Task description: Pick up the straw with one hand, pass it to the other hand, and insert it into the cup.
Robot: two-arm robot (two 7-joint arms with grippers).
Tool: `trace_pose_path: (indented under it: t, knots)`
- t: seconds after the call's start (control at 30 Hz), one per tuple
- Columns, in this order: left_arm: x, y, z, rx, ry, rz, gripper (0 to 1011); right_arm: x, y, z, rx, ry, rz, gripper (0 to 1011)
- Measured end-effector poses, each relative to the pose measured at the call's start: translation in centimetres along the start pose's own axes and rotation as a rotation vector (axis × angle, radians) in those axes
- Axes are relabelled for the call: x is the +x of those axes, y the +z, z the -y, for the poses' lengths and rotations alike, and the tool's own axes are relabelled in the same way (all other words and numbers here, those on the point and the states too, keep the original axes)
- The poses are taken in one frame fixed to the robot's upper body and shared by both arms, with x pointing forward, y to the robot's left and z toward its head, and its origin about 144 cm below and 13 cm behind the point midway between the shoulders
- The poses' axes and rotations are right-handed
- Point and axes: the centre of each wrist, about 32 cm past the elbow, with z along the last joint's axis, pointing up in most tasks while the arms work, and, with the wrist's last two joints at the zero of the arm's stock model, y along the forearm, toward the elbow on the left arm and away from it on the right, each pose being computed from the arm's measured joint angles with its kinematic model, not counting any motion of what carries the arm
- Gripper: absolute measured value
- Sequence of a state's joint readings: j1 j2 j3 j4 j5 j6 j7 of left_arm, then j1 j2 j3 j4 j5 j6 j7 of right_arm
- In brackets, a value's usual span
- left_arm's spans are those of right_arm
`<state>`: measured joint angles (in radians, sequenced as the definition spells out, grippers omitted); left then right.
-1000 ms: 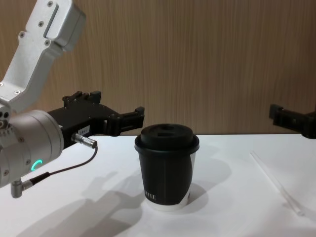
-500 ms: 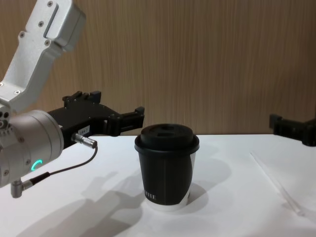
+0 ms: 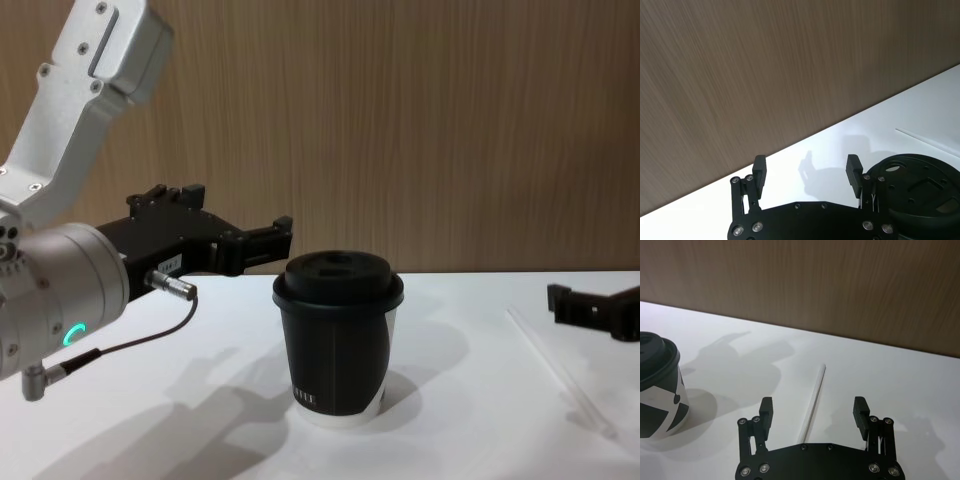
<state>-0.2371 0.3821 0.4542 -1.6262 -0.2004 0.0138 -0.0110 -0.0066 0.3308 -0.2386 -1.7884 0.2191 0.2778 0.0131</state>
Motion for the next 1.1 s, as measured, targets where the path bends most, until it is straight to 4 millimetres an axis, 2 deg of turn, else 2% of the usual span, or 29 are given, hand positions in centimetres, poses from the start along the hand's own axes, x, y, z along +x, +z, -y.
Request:
trace_pose_path:
  t: [0.5, 1.1]
  knots:
    - [0.0, 0.0, 0.0, 0.0, 0.0, 0.0, 1000, 0.0, -0.6, -1.1, -0.079, 0.017, -0.036, 1001]
    - [0.0, 0.0, 0.0, 0.0, 0.0, 0.0, 1000, 1.0, -1.2, -2.3, -0.133, 0.028, -0.05, 1001]
